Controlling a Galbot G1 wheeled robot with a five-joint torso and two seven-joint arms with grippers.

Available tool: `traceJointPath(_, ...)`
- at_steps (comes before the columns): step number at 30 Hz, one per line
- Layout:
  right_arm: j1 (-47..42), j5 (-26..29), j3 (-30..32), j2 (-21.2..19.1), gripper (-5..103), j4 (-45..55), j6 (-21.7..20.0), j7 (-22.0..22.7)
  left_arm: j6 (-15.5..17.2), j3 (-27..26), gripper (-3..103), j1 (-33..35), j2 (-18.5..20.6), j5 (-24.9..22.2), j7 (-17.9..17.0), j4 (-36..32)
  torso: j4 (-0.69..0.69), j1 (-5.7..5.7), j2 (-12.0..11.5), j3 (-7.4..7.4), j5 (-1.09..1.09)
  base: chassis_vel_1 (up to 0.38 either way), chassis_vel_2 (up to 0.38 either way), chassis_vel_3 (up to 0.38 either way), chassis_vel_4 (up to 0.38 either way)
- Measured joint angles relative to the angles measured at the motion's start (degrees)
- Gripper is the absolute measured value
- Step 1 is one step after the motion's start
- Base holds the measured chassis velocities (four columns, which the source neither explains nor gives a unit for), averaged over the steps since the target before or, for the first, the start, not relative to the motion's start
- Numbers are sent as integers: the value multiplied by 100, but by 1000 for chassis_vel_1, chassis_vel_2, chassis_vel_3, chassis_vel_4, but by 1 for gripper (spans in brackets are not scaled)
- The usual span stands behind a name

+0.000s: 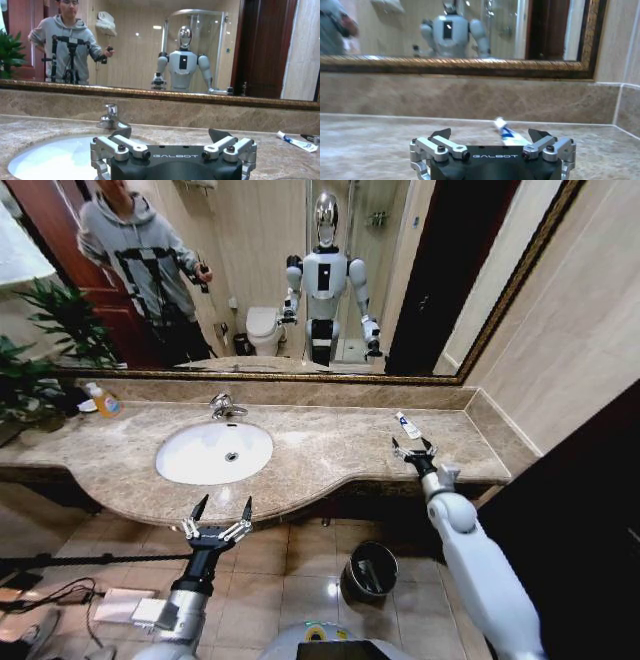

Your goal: Pick up the trash from the sink and place it in the trash bin.

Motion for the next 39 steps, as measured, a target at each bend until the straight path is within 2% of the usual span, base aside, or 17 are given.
traceJointPath(4,625,-54,-61,24,100,-585,-175,26,0,0,100,0,0,0,2,0,1,0,0,-1,-2,0,0,0,0)
traceJointPath(12,1589,76,-147,129,100,-1879,-243,65,0,0,100,0,0,0,1,0,1,0,0,0,-1,0,0,0,0)
traceJointPath(22,1679,111,-42,144,98,-2250,-277,30,0,0,100,0,0,0,1,0,0,-1,0,-1,-2,0,0,0,0)
traceJointPath(24,1662,121,-34,150,94,-2288,-281,-2,0,0,100,0,0,0,1,0,0,-1,0,-1,-2,0,0,0,0)
traceJointPath(25,1644,129,-30,160,84,-2315,-281,-20,0,0,100,0,0,0,1,0,0,-1,0,-1,-1,0,0,0,0)
traceJointPath(26,1635,139,-26,171,84,-2321,-282,-24,0,0,100,0,0,0,1,0,0,-1,0,-1,-1,0,0,0,0)
traceJointPath(27,1629,145,-20,181,78,-2322,-291,-25,0,0,100,0,0,0,1,0,0,-1,0,-1,-2,0,0,0,0)
traceJointPath(28,1629,145,-20,181,78,-2322,-291,-25,0,0,100,0,0,0,1,0,0,-1,0,-1,-2,0,0,0,0)
traceJointPath(30,1613,154,-7,203,67,-2323,-305,-24,0,0,100,0,0,0,1,0,0,-1,0,-2,-2,0,0,0,0)
traceJointPath(31,1613,154,-7,203,67,-2323,-305,-24,0,0,100,0,0,0,1,0,0,-1,0,-2,-2,0,0,0,0)
traceJointPath(35,1583,174,10,210,45,-2318,-307,-18,0,0,100,0,0,0,1,0,0,-1,0,-1,-2,0,0,0,0)
traceJointPath(38,1568,201,11,205,40,-2306,-307,-10,0,0,100,0,0,0,1,0,0,-1,0,-1,-2,0,0,0,0)
traceJointPath(39,1560,206,12,202,29,-2291,-307,-1,0,0,100,0,0,0,1,0,0,-1,0,-1,-2,0,0,0,0)
